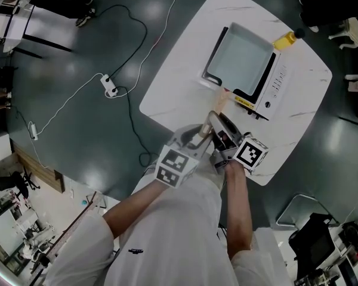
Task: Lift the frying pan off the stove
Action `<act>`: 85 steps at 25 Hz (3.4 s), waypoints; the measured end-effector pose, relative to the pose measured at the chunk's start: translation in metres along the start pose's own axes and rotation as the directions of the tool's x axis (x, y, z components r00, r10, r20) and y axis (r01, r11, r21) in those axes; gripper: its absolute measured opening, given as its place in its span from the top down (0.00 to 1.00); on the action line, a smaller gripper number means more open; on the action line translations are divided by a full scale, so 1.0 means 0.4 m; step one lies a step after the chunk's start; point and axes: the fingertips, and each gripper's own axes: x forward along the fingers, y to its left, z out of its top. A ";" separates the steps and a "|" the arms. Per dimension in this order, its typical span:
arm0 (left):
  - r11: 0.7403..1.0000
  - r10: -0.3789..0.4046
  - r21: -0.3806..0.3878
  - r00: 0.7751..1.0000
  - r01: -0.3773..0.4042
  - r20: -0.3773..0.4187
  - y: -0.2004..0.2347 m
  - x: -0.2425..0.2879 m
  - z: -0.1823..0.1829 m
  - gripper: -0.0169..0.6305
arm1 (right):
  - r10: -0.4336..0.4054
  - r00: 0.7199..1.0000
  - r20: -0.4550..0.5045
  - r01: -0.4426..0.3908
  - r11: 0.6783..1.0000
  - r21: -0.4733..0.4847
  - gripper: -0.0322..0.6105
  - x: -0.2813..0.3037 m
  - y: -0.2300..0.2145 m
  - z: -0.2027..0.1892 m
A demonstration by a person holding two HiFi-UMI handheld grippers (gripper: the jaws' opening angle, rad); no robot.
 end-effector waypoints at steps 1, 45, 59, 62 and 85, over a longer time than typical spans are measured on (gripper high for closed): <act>1.000 -0.002 0.005 1.000 0.002 -0.001 -0.002 -0.004 0.000 0.78 | 0.004 1.000 0.011 -0.004 1.000 -0.003 0.78 -0.002 0.006 0.000; 0.957 -0.193 0.249 0.966 0.146 0.173 -0.202 -0.350 0.200 0.79 | 0.123 0.952 0.281 -0.020 0.939 -0.344 0.78 -0.168 0.487 0.029; 0.952 -0.207 0.261 0.963 0.158 0.174 -0.206 -0.361 0.198 0.79 | 0.120 0.949 0.292 -0.001 0.925 -0.379 0.78 -0.176 0.504 0.023; 0.951 -0.211 0.263 0.962 0.162 0.174 -0.210 -0.361 0.198 0.79 | 0.120 0.947 0.297 -0.001 0.929 -0.371 0.77 -0.180 0.503 0.024; 0.956 -0.227 0.226 0.958 0.185 0.174 -0.203 -0.360 0.202 0.79 | 0.105 0.952 0.287 0.007 0.930 -0.367 0.77 -0.167 0.503 0.026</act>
